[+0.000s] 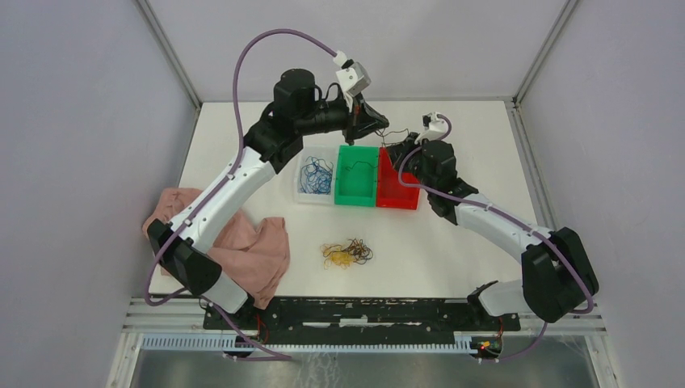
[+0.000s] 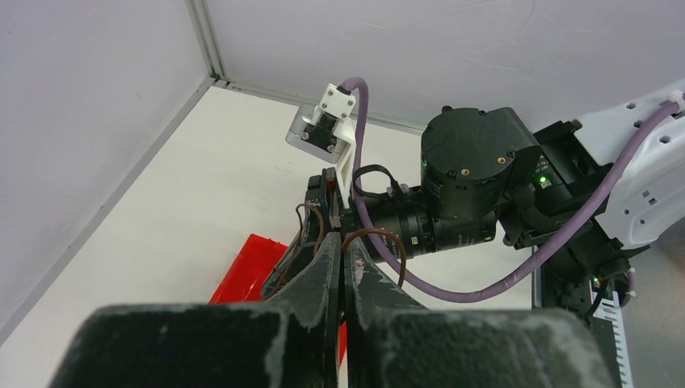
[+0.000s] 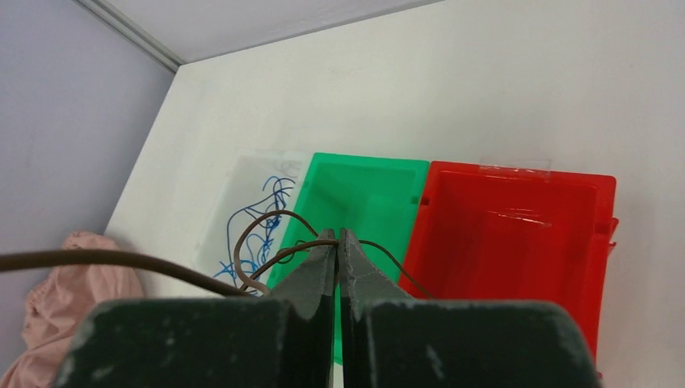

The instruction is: Untangle the cables

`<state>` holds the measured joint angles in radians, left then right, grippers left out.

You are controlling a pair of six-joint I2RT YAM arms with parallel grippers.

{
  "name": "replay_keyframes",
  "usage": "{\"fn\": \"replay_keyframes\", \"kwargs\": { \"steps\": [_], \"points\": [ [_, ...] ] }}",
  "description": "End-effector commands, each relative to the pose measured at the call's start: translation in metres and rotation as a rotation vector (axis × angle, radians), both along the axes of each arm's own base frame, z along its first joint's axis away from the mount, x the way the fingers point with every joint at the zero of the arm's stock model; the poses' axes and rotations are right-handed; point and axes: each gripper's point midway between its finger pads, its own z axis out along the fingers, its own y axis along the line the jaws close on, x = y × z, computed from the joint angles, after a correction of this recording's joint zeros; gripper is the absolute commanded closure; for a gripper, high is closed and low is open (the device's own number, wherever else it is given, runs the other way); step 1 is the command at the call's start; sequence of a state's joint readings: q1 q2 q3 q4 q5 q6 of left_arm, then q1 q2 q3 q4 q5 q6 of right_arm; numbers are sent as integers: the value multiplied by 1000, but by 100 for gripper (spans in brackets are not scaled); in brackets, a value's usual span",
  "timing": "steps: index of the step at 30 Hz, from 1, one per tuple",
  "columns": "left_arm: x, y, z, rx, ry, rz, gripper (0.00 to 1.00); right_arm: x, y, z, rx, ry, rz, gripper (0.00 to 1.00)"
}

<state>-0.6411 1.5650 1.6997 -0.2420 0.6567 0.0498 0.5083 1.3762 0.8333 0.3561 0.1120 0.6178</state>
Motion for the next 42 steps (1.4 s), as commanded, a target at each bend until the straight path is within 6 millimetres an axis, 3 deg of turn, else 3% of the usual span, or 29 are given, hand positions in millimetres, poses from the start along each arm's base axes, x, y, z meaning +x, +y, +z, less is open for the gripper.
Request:
{"fn": "replay_keyframes", "kwargs": {
  "steps": [1,8,12,15,19,27,30,36,42],
  "points": [
    [-6,2,8,-39,-17,-4,97,5,-12,16,-66,-66,-37,100],
    [-13,24,-26,34,12,41,97,9,-20,-6,-138,-34,-70,100],
    [-8,48,-52,125,6,101,97,11,-21,-11,-145,-26,-76,100],
    [-5,73,-72,213,-21,145,97,11,-10,-5,-101,-28,-32,100],
    [-7,100,-82,271,-56,179,97,9,10,1,-36,-11,36,100],
    [-12,122,-97,357,-83,232,97,-1,44,-2,-21,-1,99,100],
    [-6,132,-94,374,-107,294,97,-3,53,-3,-31,0,108,100],
    [11,157,-59,302,-194,449,97,-4,59,-7,-53,5,106,100],
    [27,177,-22,179,-232,544,97,-5,52,-7,-79,-1,80,100]
  ]
}}
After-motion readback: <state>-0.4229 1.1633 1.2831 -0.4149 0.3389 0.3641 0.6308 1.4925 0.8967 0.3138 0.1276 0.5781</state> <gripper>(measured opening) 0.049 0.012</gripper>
